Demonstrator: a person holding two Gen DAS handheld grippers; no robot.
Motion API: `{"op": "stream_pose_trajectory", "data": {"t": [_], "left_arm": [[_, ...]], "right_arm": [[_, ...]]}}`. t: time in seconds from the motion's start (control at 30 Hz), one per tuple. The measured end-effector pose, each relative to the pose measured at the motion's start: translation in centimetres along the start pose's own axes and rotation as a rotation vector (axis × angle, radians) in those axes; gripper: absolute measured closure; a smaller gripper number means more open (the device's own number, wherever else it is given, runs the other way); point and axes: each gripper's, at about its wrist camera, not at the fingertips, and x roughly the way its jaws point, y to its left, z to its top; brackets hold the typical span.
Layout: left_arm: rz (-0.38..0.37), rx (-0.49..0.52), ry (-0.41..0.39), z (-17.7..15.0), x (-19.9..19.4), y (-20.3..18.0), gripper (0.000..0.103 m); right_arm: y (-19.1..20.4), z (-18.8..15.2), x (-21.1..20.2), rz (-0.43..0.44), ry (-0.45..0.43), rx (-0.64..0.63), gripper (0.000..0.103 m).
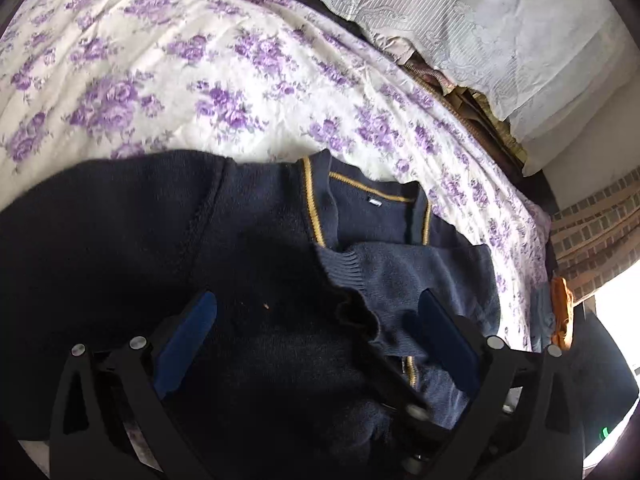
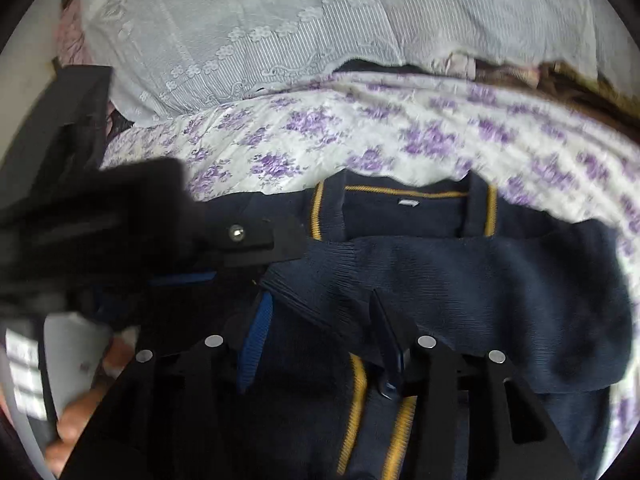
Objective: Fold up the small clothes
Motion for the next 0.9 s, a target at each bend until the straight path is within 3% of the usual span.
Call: {"op": "stream_pose_trajectory", "data": {"t": [0.17, 0.3, 0.43, 0.5, 0.57, 0.63, 0.9], "left_arm": [[0.022, 0.007, 0.026, -0.1, 0.5, -0.1, 0.005], [0.06, 0.041, 0.044, -0.2, 0.8, -0.6, 0.005], [-0.024, 0.017, 0.076, -0.4, 0.6, -0.6, 0.01], [-0.071, 0.006, 0.091, -0.4, 0.3, -0.7, 0.026], [-0.115, 0.001, 0.106, -0.4, 0.3, -0.8, 0.029], [-0.153, -0.016, 0.129, -0.5, 0.8, -0.7, 0.04], [-0.148, -0.069, 0.153, -0.8, 3.1, 0.3, 0.042]], "right_arm": [[-4.2, -1.4, -4.8, -0.055, -0.073, 0.038, 0.052], [-10.0, -2.9, -8.1, -0.083, -0.115, 0.191, 0.052], [-14.2, -4.7, -10.1, -0.067, -0.132, 0.323, 0.052], [-15.1, -5.2, -10.1, -0.072, -0.133, 0.349, 0.052], [-15.4, -5.6, -10.1, -0.071, -0.133, 0.36, 0.052], [-15.6, -5.9, -9.9, -0.058, -0.132, 0.374, 0.052], [-15.7, -6.2, -8.9, -0.042, -0.119, 0.377, 0.052]]}}
